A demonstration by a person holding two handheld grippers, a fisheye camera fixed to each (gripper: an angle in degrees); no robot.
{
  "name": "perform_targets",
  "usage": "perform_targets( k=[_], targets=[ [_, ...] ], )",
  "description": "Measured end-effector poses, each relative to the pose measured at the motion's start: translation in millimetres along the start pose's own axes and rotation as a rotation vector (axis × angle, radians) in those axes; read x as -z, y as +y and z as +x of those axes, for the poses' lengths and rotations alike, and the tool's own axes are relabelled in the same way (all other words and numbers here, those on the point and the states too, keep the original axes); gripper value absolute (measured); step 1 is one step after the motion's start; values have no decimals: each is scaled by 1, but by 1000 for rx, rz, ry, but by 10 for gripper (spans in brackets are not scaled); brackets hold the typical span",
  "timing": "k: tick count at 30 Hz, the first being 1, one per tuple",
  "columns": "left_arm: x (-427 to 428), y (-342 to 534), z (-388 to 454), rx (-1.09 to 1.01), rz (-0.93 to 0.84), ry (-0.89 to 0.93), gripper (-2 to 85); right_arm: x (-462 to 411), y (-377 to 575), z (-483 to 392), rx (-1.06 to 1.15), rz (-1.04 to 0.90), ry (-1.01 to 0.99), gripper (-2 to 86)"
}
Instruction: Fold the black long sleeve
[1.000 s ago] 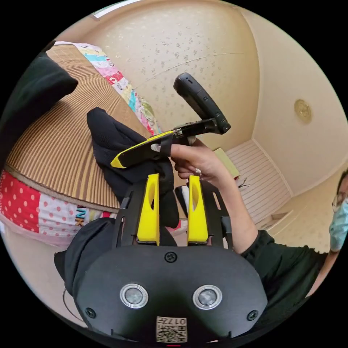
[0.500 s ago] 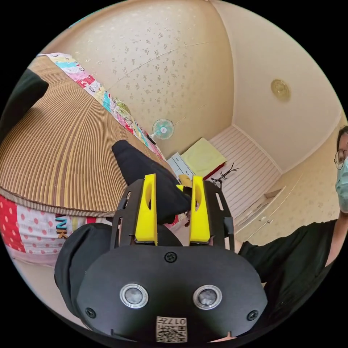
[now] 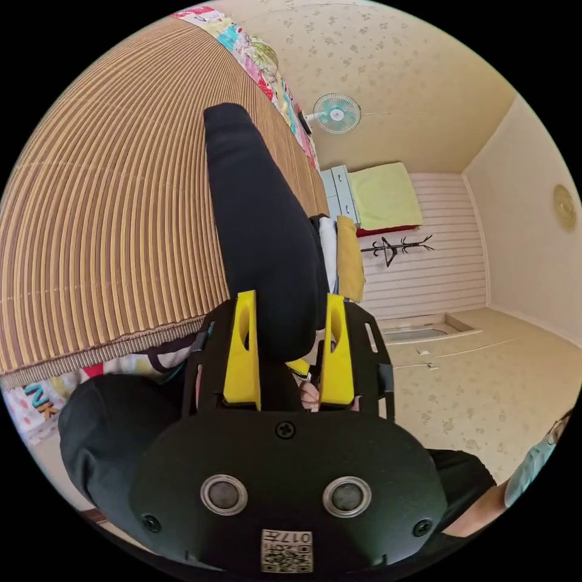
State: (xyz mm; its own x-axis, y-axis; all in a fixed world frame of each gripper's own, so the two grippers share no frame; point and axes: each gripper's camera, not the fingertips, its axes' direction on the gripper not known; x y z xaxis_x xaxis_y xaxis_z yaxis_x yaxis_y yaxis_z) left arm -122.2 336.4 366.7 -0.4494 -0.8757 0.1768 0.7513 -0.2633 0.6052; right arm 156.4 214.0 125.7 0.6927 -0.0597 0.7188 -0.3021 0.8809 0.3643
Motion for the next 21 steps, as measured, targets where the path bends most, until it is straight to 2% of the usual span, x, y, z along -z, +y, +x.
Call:
perform_targets(
  k=[3, 7, 9, 12, 15, 19, 21],
  targets=[
    [2, 7, -9, 21, -6, 42, 112, -19, -17, 4, -17, 10, -21, 220],
    [-10, 27, -2, -18, -94, 71, 81, -32, -36, 17, -84, 105, -144, 219],
    [-22, 37, 5, -47, -156, 82, 74, -34, -38, 23, -127, 156, -167, 200],
    [-25, 56, 10, -117, -190, 120, 58, -20, -32, 18, -109, 260, -158, 128],
    [1, 68, 14, -247, -96, 199, 51, -12, -46, -20, 38, 218, -64, 85],
    [35, 70, 1, -272, 41, 61, 100, -1, -117, -112, 269, 166, 66, 66],
    [36, 68, -9, -246, 41, 81, 128, -1, -155, -168, 410, 115, 178, 63]
  ],
)
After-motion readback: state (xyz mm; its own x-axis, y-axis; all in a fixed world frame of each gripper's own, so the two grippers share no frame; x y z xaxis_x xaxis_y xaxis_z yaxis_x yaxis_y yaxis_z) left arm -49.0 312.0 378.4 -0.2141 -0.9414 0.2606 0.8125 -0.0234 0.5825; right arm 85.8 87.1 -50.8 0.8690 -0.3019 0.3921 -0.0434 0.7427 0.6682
